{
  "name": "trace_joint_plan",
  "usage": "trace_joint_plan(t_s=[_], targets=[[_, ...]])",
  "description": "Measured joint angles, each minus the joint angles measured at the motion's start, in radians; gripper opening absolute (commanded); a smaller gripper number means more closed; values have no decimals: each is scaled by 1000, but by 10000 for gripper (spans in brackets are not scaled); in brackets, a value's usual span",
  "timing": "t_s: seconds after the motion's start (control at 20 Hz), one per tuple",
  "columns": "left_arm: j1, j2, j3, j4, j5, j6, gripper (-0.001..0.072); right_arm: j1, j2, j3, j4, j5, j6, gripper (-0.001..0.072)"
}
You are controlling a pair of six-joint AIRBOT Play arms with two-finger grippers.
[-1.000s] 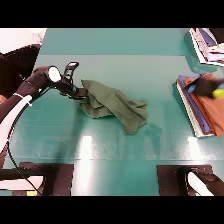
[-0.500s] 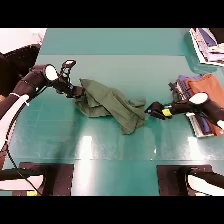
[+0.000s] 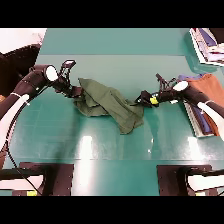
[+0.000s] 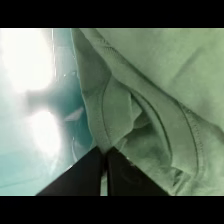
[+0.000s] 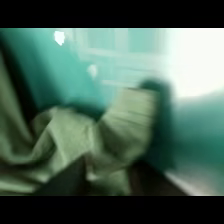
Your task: Fold the shirts.
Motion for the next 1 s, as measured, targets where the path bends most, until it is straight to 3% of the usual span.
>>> trace_joint_plan(t_s=[0.05,0.25,0.5,0.7,1.0], targets=[[0,0,0,1,0,0,25,2,-11,14,-8,-14,-1,19],[0,10,0,41,0,-5,24,-9,6,44,-12,-71,-6,18],[0,153,0,302,37,-95,25,-119,214,61,-8,-109,-63,18],[0,355,29,430,107,-130,25,-230,413,145,-8,-37,-104,18],[0,608,180,478,140,-144,25,-353,641,360,-27,114,-120,18]])
